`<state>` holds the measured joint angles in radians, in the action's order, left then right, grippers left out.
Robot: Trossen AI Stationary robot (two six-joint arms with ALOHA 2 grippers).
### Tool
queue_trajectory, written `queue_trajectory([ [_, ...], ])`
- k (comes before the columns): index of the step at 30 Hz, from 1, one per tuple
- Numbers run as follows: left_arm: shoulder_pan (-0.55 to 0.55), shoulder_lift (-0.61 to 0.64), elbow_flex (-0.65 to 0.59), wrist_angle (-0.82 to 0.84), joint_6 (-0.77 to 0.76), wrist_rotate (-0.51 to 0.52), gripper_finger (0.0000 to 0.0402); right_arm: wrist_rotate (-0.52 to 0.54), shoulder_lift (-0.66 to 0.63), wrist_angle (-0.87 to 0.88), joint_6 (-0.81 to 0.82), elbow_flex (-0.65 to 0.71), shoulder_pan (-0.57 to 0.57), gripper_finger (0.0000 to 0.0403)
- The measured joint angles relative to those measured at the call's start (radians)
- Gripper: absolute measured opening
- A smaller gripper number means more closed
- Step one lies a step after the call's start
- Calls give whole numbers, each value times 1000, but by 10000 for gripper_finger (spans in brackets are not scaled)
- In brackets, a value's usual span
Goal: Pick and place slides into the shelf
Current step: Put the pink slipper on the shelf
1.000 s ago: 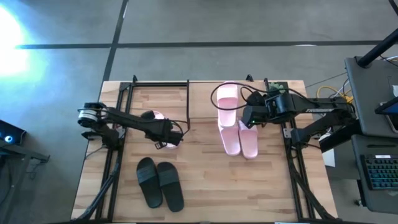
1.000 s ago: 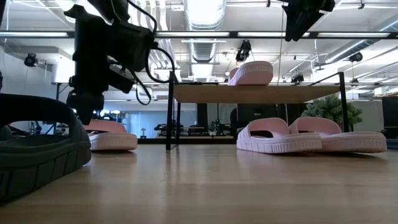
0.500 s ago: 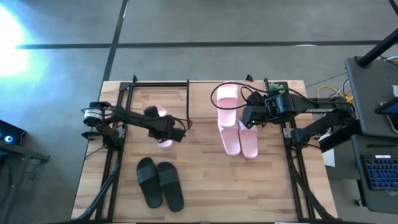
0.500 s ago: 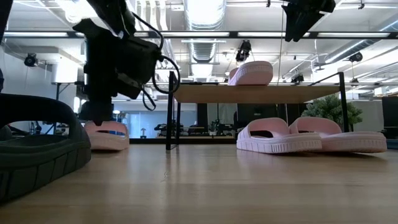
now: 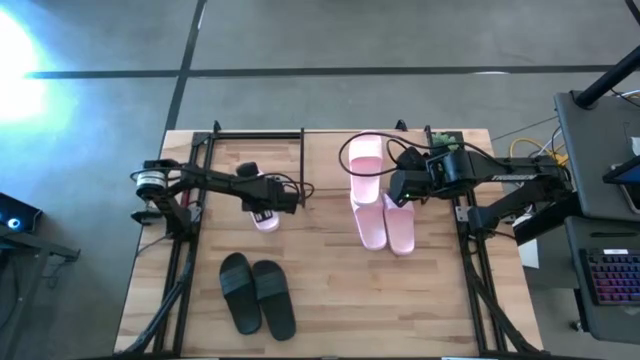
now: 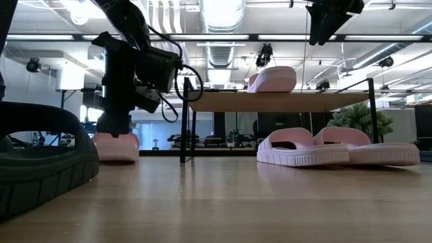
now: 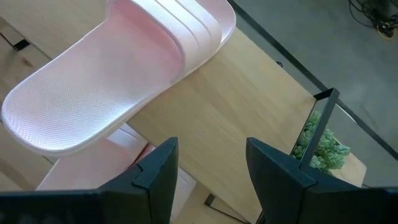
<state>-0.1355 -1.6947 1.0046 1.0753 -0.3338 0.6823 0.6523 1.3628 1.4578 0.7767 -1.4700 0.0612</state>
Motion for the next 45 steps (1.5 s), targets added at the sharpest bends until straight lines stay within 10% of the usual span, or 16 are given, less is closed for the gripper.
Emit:
queue_trajectory([
  [17, 139, 302, 227, 304, -104, -1, 1, 18, -4, 0, 36, 0, 0, 180],
  [25, 264, 383, 446, 142, 14, 203, 0, 229, -61, -3, 235, -36, 35, 175],
  [36, 212, 146, 529, -278, 541, 243, 0, 319, -180, -50, 428, -90, 70, 171],
  [45, 114, -100, 871, -311, 636, 179, 0, 319, -236, -56, 411, -109, 69, 171],
])
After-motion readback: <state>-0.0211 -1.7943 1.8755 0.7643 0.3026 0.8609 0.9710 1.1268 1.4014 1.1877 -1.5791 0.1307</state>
